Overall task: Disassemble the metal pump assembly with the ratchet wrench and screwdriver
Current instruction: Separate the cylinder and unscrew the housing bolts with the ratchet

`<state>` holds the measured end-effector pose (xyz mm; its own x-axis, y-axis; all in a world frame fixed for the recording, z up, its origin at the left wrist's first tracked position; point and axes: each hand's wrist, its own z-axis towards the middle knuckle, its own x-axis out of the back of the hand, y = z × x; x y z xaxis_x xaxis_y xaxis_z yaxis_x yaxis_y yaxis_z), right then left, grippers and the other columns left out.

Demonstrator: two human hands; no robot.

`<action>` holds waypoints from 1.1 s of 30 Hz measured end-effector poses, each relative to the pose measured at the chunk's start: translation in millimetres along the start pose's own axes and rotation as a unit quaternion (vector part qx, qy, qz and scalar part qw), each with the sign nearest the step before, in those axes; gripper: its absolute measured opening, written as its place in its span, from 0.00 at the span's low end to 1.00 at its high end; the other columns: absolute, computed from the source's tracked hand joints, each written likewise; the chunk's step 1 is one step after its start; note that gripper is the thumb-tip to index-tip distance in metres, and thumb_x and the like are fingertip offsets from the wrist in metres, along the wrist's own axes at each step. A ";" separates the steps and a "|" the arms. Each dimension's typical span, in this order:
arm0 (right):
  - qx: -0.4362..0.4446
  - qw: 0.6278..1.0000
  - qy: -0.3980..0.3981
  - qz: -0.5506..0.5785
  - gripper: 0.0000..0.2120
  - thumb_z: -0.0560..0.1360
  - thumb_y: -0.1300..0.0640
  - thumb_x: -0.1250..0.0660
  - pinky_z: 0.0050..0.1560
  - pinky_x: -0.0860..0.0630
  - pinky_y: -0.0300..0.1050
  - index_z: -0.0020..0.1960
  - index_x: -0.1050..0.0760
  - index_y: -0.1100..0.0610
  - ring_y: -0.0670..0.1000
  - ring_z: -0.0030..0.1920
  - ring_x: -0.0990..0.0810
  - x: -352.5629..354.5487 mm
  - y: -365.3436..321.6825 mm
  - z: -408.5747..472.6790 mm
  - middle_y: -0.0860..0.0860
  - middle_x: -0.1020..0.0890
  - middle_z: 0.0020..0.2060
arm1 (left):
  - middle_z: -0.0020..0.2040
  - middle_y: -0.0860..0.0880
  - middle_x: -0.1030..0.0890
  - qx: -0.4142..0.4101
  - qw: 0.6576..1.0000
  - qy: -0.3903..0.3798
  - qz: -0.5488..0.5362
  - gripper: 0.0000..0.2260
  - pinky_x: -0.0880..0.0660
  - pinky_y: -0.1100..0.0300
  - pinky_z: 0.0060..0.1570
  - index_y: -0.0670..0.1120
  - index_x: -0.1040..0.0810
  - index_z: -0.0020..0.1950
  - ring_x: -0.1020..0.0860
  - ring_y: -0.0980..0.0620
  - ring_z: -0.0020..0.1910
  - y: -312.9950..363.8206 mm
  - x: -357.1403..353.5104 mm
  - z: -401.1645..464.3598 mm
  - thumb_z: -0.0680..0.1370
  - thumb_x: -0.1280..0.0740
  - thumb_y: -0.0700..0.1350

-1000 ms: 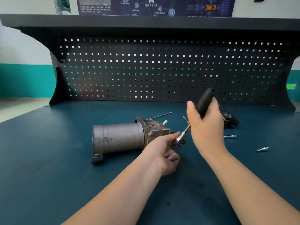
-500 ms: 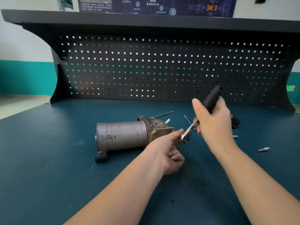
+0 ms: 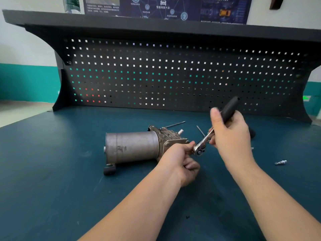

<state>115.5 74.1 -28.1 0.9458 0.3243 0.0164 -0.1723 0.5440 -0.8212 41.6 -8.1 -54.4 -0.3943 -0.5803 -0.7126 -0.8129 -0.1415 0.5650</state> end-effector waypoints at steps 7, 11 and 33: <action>0.042 0.997 -0.061 -0.022 0.05 0.77 0.51 0.34 0.27 0.28 0.36 0.46 0.31 0.47 0.43 0.22 0.27 3.7 -0.8 0.5 0.47 0.23 0.26 | 0.32 0.48 0.25 0.046 0.993 -0.009 0.107 0.11 0.29 0.68 0.23 0.43 0.22 0.37 0.29 0.54 0.28 1.8 1.7 -3.8 0.73 0.28 0.49; 0.044 0.996 -0.081 -0.007 0.02 0.77 0.49 0.35 0.30 0.26 0.42 0.47 0.29 0.44 0.45 0.23 0.27 6.5 -1.4 0.6 0.45 0.22 0.26 | 0.38 0.37 0.19 0.046 0.996 -0.032 0.066 0.10 0.21 0.52 0.29 0.36 0.21 0.41 0.20 0.41 0.39 3.6 -0.3 -5.3 0.75 0.30 0.43; -0.069 0.995 0.009 0.067 0.03 0.78 0.55 0.36 0.20 0.35 0.34 0.49 0.30 0.50 0.45 0.18 0.32 0.6 4.3 -1.2 0.50 0.23 0.28 | 0.36 0.37 0.20 0.006 0.997 -0.045 0.064 0.10 0.21 0.54 0.30 0.33 0.23 0.45 0.20 0.43 0.37 0.2 -4.8 -4.0 0.79 0.36 0.40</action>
<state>115.6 75.7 -32.3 0.9219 0.3717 -0.1087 -0.2595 0.3846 -0.8858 45.0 -8.5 -49.2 -0.5316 -0.5189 -0.6695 -0.7580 -0.0613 0.6494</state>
